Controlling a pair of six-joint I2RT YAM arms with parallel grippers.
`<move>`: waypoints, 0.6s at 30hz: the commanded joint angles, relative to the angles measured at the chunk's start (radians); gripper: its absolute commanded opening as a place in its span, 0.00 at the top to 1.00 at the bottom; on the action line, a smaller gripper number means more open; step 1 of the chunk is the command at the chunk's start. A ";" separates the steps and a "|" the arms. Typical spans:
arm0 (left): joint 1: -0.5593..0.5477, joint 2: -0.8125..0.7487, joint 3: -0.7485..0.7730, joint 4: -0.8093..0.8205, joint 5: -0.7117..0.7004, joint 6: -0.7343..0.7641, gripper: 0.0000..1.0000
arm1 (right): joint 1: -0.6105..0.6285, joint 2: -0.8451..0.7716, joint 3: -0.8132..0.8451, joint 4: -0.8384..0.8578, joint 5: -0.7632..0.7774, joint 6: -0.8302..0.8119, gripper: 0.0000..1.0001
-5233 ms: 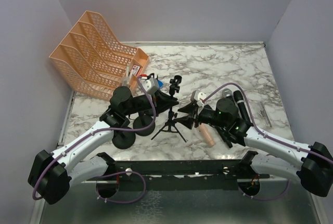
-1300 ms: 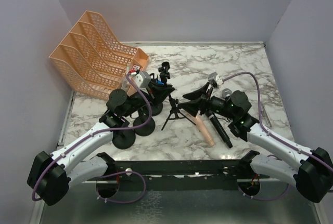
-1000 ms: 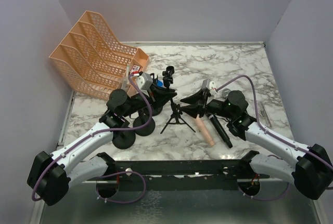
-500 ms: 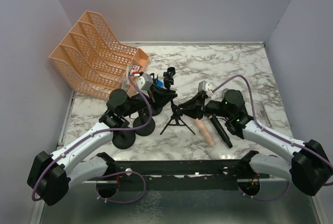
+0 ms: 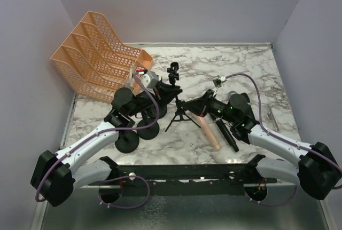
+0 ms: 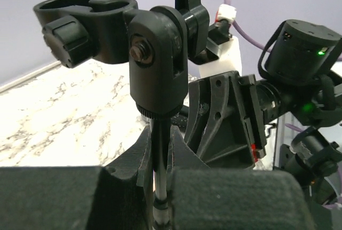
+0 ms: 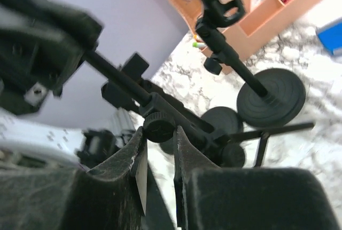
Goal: Attach the microphones to the stand
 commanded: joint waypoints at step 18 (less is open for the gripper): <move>-0.015 -0.020 0.009 0.021 -0.105 -0.041 1.00 | -0.004 -0.063 0.189 -0.289 0.053 -0.183 0.40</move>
